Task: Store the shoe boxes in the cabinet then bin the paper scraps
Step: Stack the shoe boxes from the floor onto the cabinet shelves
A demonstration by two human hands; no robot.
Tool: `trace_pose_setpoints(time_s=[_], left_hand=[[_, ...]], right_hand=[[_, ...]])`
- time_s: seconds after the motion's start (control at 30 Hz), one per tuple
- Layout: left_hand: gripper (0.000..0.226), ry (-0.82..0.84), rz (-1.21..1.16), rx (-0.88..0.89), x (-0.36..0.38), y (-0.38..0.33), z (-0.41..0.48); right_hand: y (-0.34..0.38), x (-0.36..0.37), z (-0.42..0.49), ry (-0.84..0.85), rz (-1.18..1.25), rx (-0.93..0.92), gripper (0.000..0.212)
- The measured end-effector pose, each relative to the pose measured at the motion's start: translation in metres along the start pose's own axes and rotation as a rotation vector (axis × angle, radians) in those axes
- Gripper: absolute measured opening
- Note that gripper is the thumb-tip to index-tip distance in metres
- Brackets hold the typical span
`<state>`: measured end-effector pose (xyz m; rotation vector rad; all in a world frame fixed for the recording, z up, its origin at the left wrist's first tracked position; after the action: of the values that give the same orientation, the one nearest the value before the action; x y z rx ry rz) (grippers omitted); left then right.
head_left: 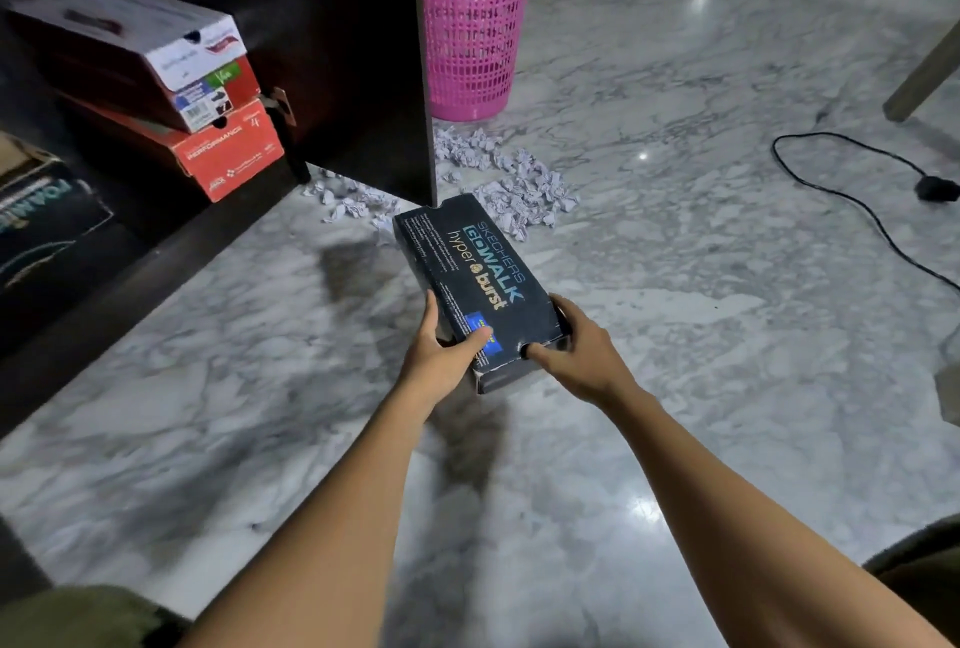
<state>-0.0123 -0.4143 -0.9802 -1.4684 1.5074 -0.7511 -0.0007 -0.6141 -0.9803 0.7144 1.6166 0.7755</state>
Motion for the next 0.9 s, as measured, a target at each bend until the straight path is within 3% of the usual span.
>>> trace_pose_setpoints(time_s=[0.23, 0.57, 0.77, 0.9], left_hand=[[0.096, -0.086, -0.126, 0.172, -0.036, -0.048, -0.016], [0.094, -0.226, -0.115, 0.454, -0.123, -0.159, -0.043], [0.094, -0.295, -0.087, 0.684, -0.163, -0.232, -0.061], [0.097, -0.342, -0.053, 0.718, -0.194, -0.281, -0.064]], right_hand=[[0.063, -0.012, 0.012, -0.049, 0.041, -0.131, 0.074], [0.195, -0.028, 0.034, -0.122, 0.230, -0.374, 0.050], [0.273, -0.051, 0.052, -0.139, 0.283, -0.505, 0.077], [0.329, -0.074, 0.075, -0.162, 0.275, -0.599, 0.086]])
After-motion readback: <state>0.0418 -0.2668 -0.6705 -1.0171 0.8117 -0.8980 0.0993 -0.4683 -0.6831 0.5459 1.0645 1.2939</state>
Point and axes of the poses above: each hand's wrist, its own z-axis towards the middle knuckle, its own x-axis out of the palm, y = z × x, the point moved 2 cm from there along z, towards the middle knuckle, and after that the axes turned 6 degrees about -z, right-handed, at the moved point
